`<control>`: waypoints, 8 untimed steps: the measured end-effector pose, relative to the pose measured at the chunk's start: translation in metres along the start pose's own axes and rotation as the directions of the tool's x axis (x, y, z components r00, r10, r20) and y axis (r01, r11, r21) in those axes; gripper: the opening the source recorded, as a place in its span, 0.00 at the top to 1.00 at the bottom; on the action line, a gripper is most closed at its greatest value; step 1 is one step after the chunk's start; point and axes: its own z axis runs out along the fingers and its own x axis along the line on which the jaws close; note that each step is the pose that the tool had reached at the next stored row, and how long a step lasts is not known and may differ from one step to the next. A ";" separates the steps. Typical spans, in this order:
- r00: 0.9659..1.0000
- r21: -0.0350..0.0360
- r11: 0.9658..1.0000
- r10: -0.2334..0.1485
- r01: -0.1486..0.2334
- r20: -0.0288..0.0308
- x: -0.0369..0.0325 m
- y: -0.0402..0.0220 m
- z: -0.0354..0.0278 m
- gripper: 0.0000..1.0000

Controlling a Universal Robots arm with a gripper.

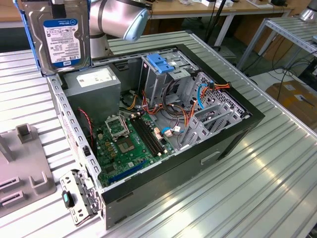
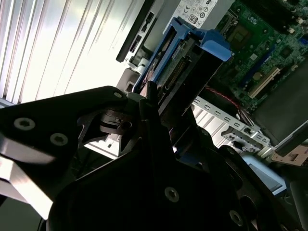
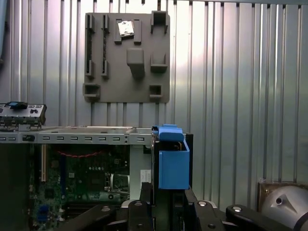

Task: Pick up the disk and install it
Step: 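Pick up the disk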

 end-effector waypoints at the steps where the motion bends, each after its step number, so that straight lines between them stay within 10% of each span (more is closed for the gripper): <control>1: 1.000 0.000 1.000 0.000 0.000 0.000 0.0000 -0.0032 0.0000 0.65; 8: 1.000 0.000 1.000 0.000 0.000 0.000 0.0005 -0.0401 -0.0002 0.65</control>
